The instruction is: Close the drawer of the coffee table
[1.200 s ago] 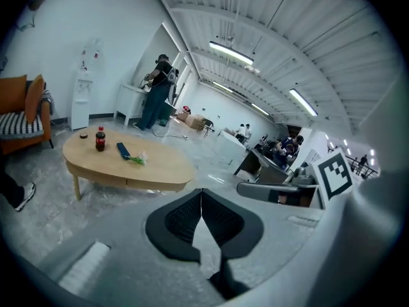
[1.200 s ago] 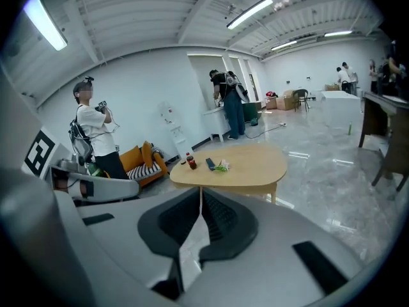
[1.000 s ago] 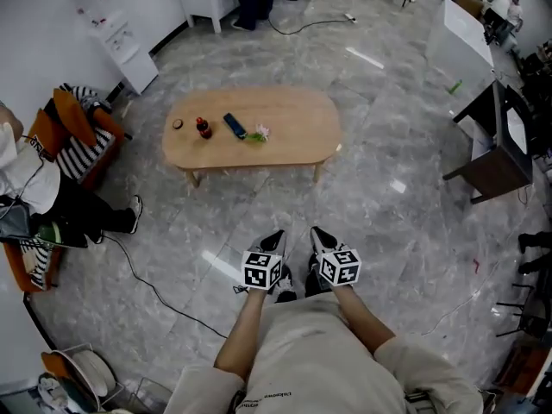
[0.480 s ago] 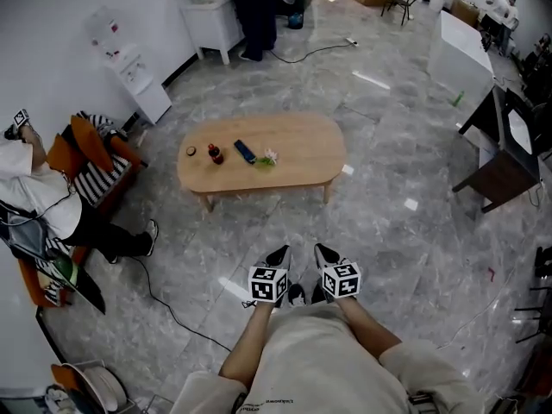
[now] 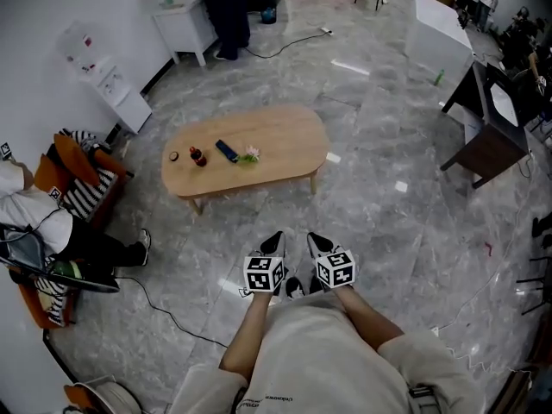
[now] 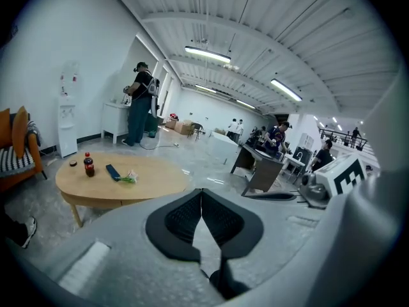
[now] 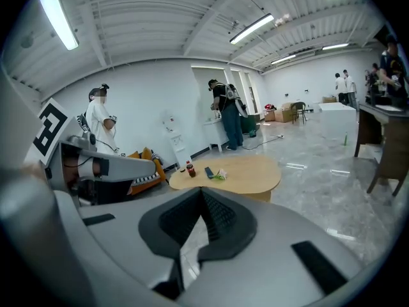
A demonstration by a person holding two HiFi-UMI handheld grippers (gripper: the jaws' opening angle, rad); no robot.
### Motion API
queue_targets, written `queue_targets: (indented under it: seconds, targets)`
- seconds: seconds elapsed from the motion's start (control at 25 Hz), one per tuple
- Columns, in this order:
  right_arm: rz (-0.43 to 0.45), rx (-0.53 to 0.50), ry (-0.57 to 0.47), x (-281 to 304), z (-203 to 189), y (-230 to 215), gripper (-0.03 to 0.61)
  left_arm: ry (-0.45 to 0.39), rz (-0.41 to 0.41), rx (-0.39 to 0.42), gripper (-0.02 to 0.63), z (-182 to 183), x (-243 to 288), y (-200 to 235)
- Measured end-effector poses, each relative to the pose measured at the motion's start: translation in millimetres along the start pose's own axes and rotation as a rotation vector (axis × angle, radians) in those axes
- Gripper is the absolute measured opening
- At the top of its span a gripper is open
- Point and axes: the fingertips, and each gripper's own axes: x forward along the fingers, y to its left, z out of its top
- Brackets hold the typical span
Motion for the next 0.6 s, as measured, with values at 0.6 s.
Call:
queue_targets:
  seconds: [0.6]
  targets:
    - [0.008,-0.018,0.021,4.3,-2.6,-0.9,0.016,-0.010,0.033,-0.015,0.011,-0.8,-3.9,6.3]
